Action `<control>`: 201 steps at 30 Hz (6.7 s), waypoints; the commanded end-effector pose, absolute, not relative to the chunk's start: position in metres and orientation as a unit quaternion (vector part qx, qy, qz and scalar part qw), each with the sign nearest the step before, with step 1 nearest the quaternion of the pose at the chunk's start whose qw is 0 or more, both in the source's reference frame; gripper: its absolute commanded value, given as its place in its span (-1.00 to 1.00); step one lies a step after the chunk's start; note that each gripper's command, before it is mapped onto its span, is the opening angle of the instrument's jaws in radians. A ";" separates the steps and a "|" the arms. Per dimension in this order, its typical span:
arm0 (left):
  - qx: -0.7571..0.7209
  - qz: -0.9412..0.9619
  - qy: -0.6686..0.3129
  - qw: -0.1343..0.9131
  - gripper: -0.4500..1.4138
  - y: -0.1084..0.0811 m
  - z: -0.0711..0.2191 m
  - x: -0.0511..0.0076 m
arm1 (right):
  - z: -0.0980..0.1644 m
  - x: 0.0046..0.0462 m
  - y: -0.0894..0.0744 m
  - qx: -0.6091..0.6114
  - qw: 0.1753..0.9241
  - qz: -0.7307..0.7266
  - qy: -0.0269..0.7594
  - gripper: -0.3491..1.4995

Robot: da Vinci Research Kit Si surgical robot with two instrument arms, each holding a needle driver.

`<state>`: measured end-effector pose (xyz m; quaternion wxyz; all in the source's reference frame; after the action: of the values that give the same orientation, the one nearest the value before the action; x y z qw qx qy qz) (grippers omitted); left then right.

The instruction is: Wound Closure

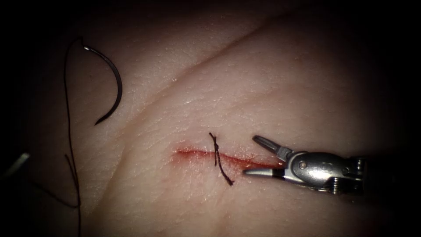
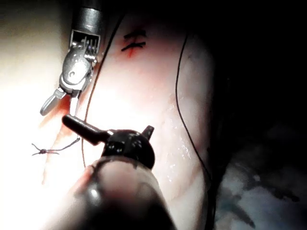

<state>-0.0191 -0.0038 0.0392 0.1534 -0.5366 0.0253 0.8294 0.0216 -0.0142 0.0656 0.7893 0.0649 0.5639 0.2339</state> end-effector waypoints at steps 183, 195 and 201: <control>-0.397 0.896 0.176 -0.097 -1.00 -0.008 0.065 -0.0367 | 0.068 0.0273 -0.012 -0.056 0.735 -0.168 0.655 0.60; -0.415 0.892 0.129 -0.124 -1.00 -0.007 0.063 -0.0370 | 0.070 0.0290 -0.014 -0.040 0.711 -0.206 0.671 0.51; -0.424 0.888 0.125 -0.125 -1.00 -0.006 0.063 -0.0370 | 0.070 0.0292 -0.014 -0.033 0.708 -0.205 0.675 0.51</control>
<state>-0.0365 -0.0052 0.0624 -0.1253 -0.4250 0.1245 0.8878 0.0285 -0.0139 0.0698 0.7080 -0.0342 0.6752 -0.2040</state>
